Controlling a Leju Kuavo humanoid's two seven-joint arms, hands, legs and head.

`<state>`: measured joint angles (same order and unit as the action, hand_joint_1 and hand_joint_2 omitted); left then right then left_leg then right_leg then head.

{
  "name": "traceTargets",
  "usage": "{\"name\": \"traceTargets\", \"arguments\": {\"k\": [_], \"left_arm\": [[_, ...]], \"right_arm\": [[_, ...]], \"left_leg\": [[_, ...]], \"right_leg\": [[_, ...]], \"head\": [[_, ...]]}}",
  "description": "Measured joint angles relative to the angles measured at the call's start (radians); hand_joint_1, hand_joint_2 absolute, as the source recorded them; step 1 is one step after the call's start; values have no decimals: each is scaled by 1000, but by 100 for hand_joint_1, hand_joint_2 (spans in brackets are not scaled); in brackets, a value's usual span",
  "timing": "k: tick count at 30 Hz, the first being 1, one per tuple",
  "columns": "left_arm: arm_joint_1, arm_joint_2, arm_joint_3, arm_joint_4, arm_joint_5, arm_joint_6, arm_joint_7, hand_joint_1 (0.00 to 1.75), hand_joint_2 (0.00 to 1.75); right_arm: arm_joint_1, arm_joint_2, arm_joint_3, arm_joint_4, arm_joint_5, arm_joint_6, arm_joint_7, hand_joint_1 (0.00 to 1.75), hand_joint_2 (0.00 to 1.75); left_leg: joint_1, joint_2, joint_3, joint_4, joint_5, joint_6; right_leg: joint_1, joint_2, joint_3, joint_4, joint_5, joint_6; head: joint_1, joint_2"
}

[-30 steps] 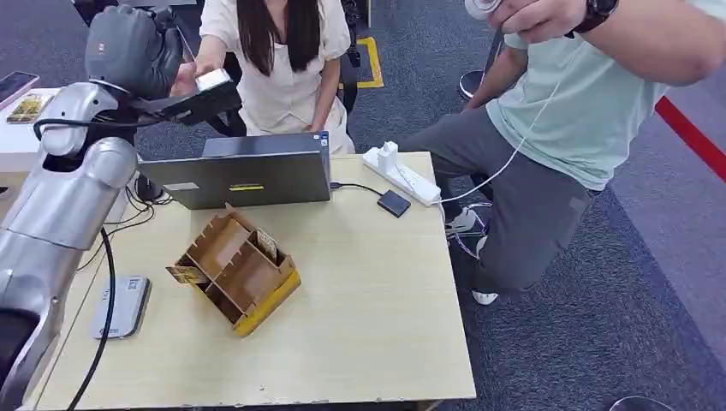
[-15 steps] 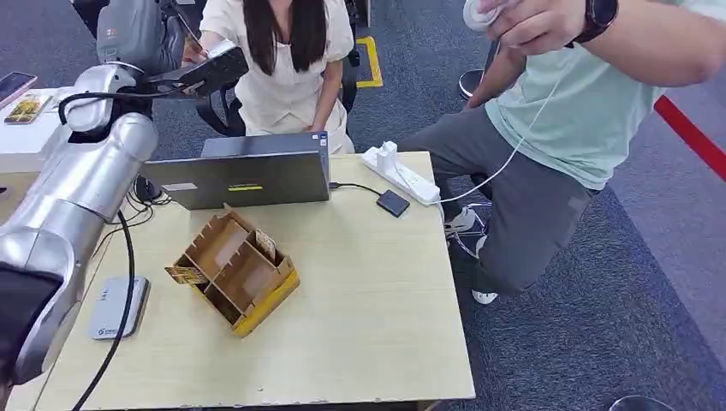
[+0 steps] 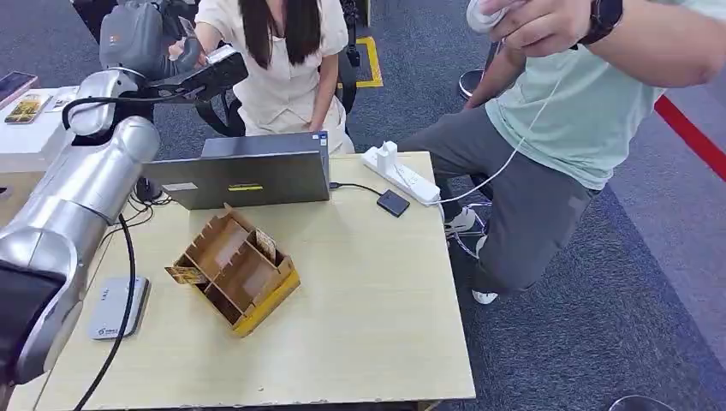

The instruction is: Pass the card to the sensor for recognition and then transmit it.

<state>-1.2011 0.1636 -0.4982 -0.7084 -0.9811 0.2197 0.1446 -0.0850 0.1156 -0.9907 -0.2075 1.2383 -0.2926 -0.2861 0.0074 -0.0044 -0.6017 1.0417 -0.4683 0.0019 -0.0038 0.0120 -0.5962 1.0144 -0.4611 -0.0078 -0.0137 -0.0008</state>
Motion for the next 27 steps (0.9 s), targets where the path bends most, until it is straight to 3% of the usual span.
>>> {"name": "traceTargets", "arguments": {"k": [20, 23, 27], "left_arm": [[-3, 10, 48, 35, -42, 27, 12, 0, 175], [-5, 28, 55, 49, -59, 42, 28, 0, 175], [-22, 84, 72, 106, -115, 85, 94, 0, 175]], "right_arm": [[3, 1, 0, 0, 0, -2, 5, 0, 175], [6, 1, 0, 0, 1, -3, 8, 0, 175], [10, 1, 0, 0, 0, -6, 7, 0, 175]], "left_leg": [[0, 0, 0, 0, 0, 0], [0, 0, 0, 0, 0, 0], [0, 3, 0, -1, 0, 0]], "right_leg": [[0, 0, 0, 0, 0, 0], [0, 0, 0, 0, 0, 0], [0, 4, 0, 2, 0, 0]], "head": [[0, 0], [0, 0], [0, 0]]}}
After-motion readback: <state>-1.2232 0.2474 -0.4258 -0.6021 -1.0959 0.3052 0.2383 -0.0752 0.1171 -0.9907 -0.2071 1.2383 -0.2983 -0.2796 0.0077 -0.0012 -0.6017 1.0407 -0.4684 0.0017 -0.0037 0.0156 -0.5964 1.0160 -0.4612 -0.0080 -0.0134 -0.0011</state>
